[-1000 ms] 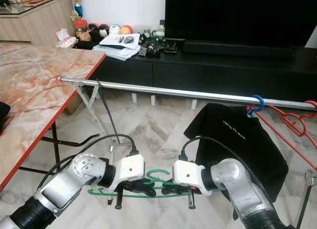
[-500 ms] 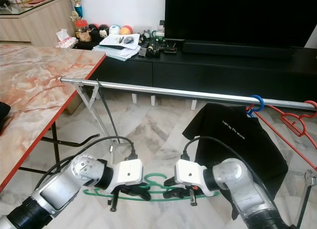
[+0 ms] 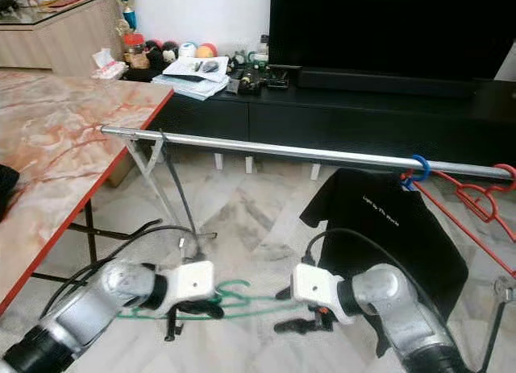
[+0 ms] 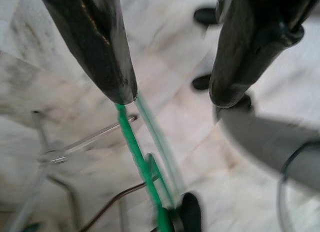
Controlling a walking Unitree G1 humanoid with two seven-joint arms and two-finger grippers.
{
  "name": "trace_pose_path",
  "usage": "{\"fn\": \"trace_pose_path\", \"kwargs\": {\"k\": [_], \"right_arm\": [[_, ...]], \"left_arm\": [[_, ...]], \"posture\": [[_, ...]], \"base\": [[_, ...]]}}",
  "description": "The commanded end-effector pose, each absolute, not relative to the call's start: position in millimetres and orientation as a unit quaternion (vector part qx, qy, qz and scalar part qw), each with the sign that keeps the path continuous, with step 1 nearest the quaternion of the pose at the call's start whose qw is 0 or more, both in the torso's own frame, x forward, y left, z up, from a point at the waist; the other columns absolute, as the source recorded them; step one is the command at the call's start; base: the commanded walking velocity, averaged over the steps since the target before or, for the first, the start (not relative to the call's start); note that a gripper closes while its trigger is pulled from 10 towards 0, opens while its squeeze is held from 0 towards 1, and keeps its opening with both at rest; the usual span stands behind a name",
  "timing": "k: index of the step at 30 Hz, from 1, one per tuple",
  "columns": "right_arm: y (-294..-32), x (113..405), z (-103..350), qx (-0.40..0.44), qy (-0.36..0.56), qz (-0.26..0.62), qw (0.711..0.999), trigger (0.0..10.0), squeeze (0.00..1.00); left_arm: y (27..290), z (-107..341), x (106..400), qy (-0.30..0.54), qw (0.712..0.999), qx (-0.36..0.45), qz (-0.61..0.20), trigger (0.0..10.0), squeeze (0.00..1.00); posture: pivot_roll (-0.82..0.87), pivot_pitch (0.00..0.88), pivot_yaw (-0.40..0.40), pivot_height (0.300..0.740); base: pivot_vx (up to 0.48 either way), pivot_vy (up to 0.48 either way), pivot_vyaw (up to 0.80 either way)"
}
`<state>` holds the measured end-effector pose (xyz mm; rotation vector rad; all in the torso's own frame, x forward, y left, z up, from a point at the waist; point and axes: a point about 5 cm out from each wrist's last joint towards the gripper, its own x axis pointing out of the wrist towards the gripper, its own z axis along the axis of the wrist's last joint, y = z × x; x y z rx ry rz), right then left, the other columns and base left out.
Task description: Hang hanger
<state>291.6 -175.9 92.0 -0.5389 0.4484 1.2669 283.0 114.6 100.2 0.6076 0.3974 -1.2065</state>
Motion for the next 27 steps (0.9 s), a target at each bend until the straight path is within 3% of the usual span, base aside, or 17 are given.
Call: {"fn": "trace_pose_path", "kwargs": {"k": [1,3,5,12,14,17,19,23,25,26,27], "right_arm": [[-178.1,299.4,93.2,-0.219,0.186,0.54,0.791,10.0,0.0],[-179.8,299.6,84.1,-0.184,0.189,0.51,0.819,10.0,0.0],[-181.6,295.0,71.8,-0.162,0.202,0.495,0.829,10.0,0.0],[-173.2,286.4,29.5,-0.044,0.233,0.406,0.882,10.0,0.0],[-173.1,284.0,17.3,-0.039,0.257,0.368,0.893,10.0,0.0],[-178.2,276.0,-6.7,-0.022,0.313,0.268,0.911,10.0,0.0],[-186.0,263.4,-26.6,0.025,0.352,0.147,0.924,10.0,0.0],[-189.1,246.6,-43.0,0.064,0.386,0.073,0.917,10.0,0.0],[-189.2,213.1,-67.8,0.085,0.444,0.0,0.892,10.0,0.0],[-189.2,213.1,-67.8,0.085,0.444,0.0,0.892,10.0,0.0],[-187.0,200.6,-75.4,0.083,0.462,-0.006,0.883,10.0,0.0]], "left_arm": [[125.1,96.6,285.9,0.19,0.798,0.242,-0.519,10.0,0.0],[135.7,89.4,284.7,0.203,0.821,0.214,-0.489,10.0,0.0],[145.2,79.3,277.9,0.224,0.822,0.206,-0.482,10.0,0.0],[172.5,35.0,256.0,0.307,0.793,0.263,-0.456,10.0,0.0],[175.9,28.0,255.3,0.316,0.796,0.27,-0.44,10.0,0.0],[182.5,16.9,256.2,0.33,0.827,0.236,-0.39,10.0,0.0],[197.4,-7.5,247.1,0.371,0.855,0.18,-0.316,10.0,0.0],[209.2,-26.1,237.4,0.395,0.877,0.139,-0.234,10.0,0.0],[225.3,-45.6,221.7,0.419,0.901,0.063,-0.088,10.0,0.0],[225.3,-45.6,221.7,0.419,0.901,0.063,-0.088,10.0,0.0],[232.7,-52.0,213.7,0.432,0.9,0.039,-0.032,10.0,0.0]], "posture": [[-0.01,0.084,0.003,0.74],[-0.01,0.087,0.001,0.74],[-0.01,0.091,0.0,0.74],[-0.01,0.099,-0.001,0.74],[-0.01,0.101,0.0,0.74],[0.0,0.1,0.003,0.74],[0.0,0.1,0.009,0.74],[-0.01,0.1,0.011,0.74],[0.01,0.091,0.013,0.74],[0.01,0.091,0.013,0.74],[0.01,0.089,0.013,0.74]], "base": [[0.0,0.0,0.0],[0.0,0.0,0.0],[0.0,0.0,0.0],[0.0,0.0,0.0],[0.0,0.0,0.0],[0.0,0.0,0.0],[0.0,0.0,0.0],[0.0,0.0,0.0],[0.0,0.0,0.0],[0.0,0.0,0.0],[0.0,0.0,0.0]]}}
